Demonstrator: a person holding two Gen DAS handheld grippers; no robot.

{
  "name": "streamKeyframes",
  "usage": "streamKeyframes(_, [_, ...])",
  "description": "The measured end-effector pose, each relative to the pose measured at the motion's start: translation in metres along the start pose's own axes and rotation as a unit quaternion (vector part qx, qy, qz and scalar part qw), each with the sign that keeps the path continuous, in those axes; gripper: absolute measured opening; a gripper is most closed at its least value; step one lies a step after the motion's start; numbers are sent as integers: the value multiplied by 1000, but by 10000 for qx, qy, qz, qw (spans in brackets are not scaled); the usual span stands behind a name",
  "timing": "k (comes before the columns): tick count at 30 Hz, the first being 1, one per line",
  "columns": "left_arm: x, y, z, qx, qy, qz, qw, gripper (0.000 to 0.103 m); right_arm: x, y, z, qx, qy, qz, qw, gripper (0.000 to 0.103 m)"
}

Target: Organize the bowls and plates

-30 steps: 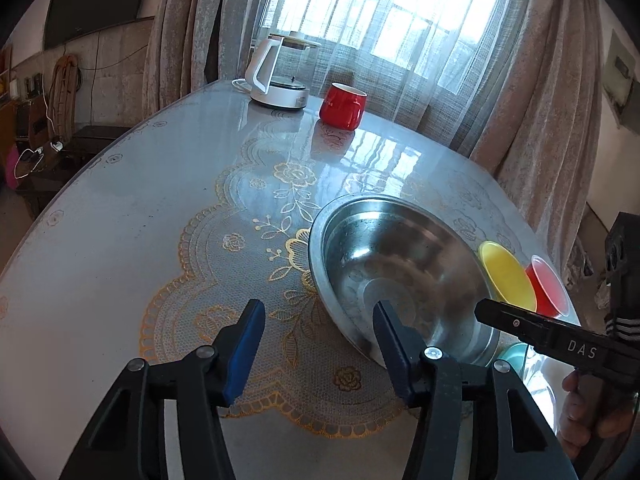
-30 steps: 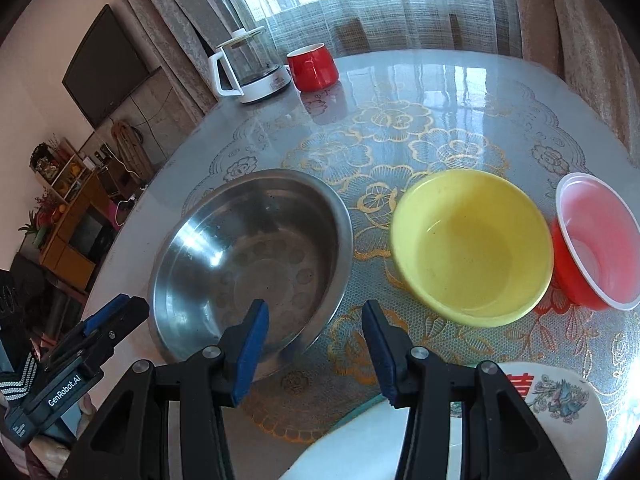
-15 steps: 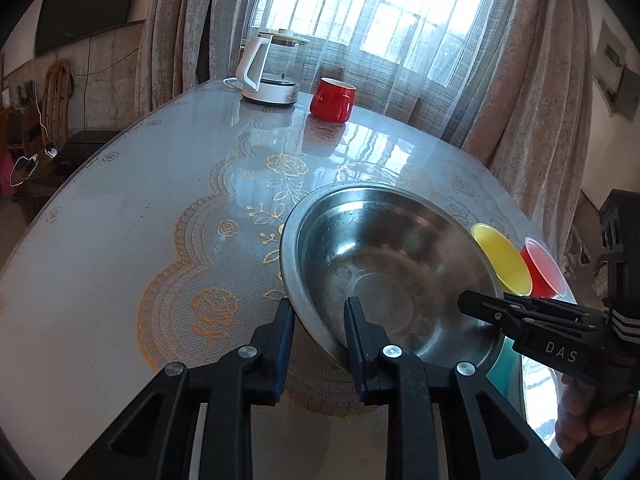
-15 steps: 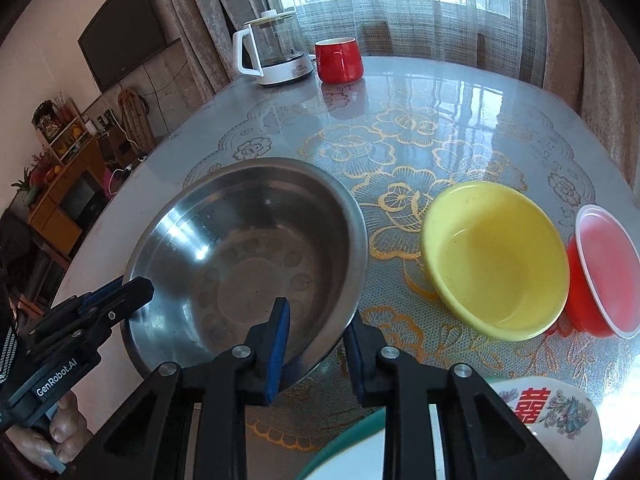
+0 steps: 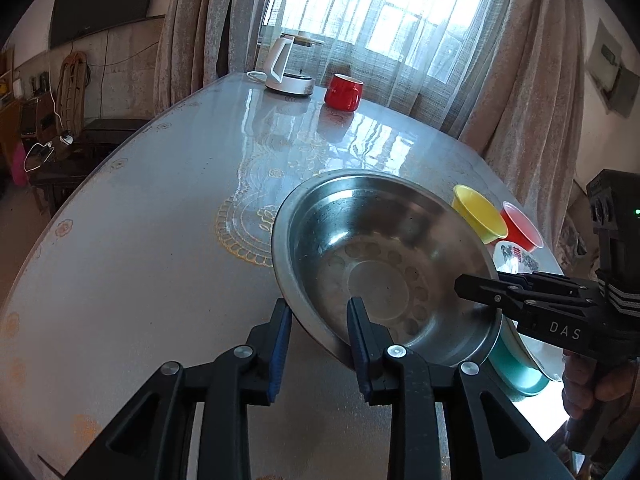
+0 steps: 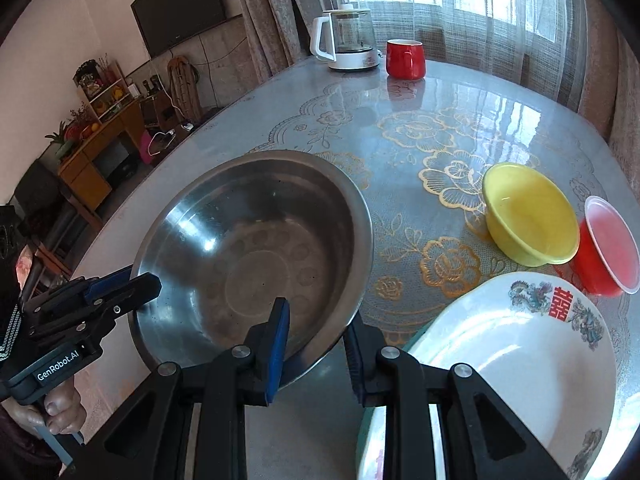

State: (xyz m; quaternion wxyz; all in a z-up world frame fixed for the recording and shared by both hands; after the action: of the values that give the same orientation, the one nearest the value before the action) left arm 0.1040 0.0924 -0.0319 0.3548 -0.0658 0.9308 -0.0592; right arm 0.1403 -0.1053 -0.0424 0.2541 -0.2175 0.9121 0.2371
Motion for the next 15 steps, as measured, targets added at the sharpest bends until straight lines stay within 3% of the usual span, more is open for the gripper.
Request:
streamKeyframes(7, [21,12,-11,12,90,-170,9998,29,15,12,10,-74,168,-44,9998,30])
streamKeyframes(10, [23,13,-16,-62,-49,-128,9999,30,18,11,13,130,184,-100,9997,31])
streamKeyframes(15, [23,17,-25,-83,-141,-139,9998,43,21,8,3,155,43,-63,9999,34])
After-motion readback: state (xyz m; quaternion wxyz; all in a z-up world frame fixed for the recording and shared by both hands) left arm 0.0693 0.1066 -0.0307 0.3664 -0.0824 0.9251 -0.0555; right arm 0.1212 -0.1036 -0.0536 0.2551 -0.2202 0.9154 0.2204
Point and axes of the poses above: each gripper's, at about its wrist camera, not at the fingertips, and z roughly the way its jaws point, y to its left, x to its underside, the point moved 5 cm from there along z, roughly the way its jaws point, and after that the axes turned 9 degrees about -x, right-handed, at the moved point
